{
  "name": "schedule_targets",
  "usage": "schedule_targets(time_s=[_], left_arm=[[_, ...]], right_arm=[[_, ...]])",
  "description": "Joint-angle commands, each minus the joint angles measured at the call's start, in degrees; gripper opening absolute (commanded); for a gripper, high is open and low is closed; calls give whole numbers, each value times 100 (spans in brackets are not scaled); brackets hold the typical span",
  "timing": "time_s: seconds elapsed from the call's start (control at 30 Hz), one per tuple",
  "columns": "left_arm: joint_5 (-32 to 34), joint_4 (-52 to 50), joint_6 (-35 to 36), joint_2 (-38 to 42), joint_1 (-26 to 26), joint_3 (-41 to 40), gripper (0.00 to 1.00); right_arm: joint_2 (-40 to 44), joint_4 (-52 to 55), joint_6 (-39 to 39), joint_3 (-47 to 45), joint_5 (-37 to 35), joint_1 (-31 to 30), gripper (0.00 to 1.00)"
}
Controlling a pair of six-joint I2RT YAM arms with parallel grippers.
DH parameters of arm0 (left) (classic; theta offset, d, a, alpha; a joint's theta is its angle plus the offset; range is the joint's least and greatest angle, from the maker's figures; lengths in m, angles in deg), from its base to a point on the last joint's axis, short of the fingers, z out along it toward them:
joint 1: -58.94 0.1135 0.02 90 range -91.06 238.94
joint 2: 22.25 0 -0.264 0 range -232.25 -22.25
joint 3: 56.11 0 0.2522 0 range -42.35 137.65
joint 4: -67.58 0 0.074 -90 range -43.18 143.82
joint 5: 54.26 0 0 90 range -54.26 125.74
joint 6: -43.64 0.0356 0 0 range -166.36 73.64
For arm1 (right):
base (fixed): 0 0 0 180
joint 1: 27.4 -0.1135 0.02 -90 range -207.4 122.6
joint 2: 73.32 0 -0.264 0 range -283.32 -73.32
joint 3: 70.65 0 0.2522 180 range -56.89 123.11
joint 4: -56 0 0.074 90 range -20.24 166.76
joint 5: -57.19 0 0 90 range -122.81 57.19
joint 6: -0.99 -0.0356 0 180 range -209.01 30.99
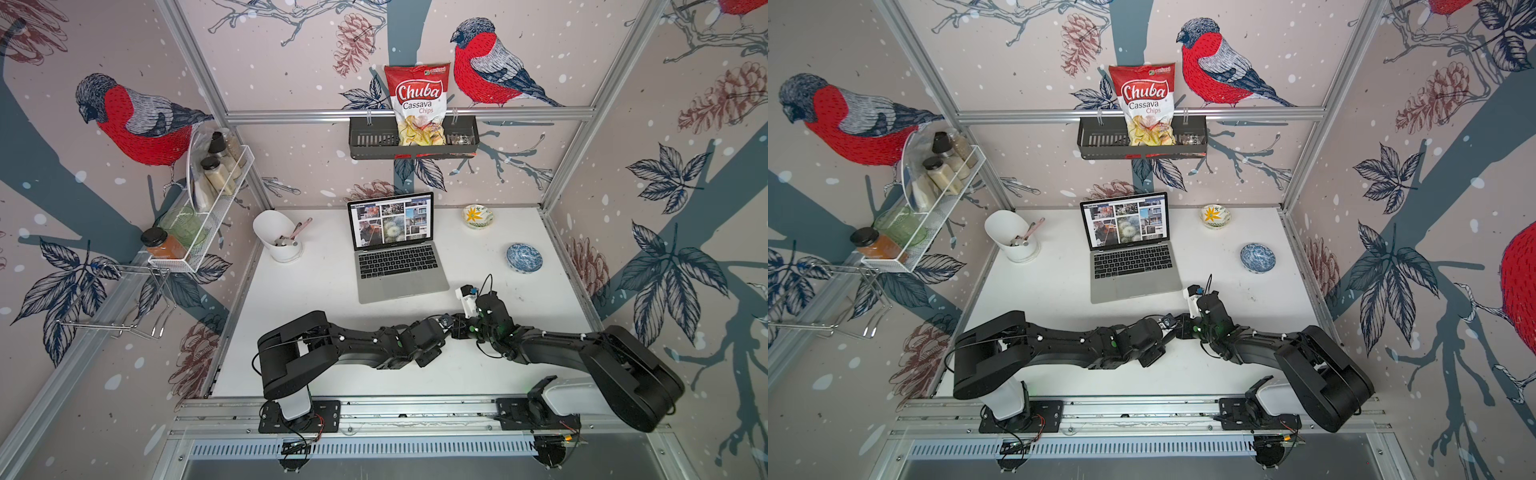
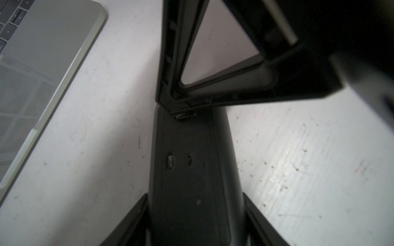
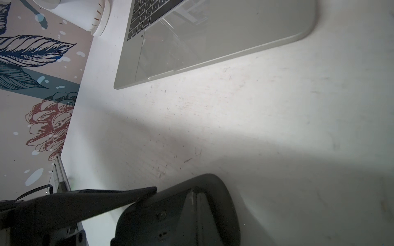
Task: Remove the wireless mouse receiver from the laptop
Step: Insert the USB plug into the mouse, then place the mouse at the center of the board.
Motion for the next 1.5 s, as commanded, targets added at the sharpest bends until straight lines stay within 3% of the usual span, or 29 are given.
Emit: schedule_targets(time_s=[0.0,0.2,0.3,0.43,0.7,0.9,1.07,1.47], left_arm=[[-54,-775,111,-34,9,-67,64],[0,-739,130,10,14,-32,64],[7,-682,115,25,16,-48,64],[-41,-562,104,11,13,-68,64],[-185,-779,161,-300,11,252,68],[-316,-777,228,-385,11,315,65],[-364,-692,230,-350,28,223,61],[-600,-546,303,-59,150,125,50]], right_arm=[[20,443,-25,-91,45,-20,0],[1077,1091,243,189,-482,-15,0],[1842,1680,495,398,-919,3,22],[2687,2370,758,549,-1434,54,42],[3486,2915,932,434,-1707,213,58],[4113,3289,1038,654,-2303,235,60],[4703,3117,1158,623,-2150,232,65],[4603,3511,1495,1103,-1982,152,57]])
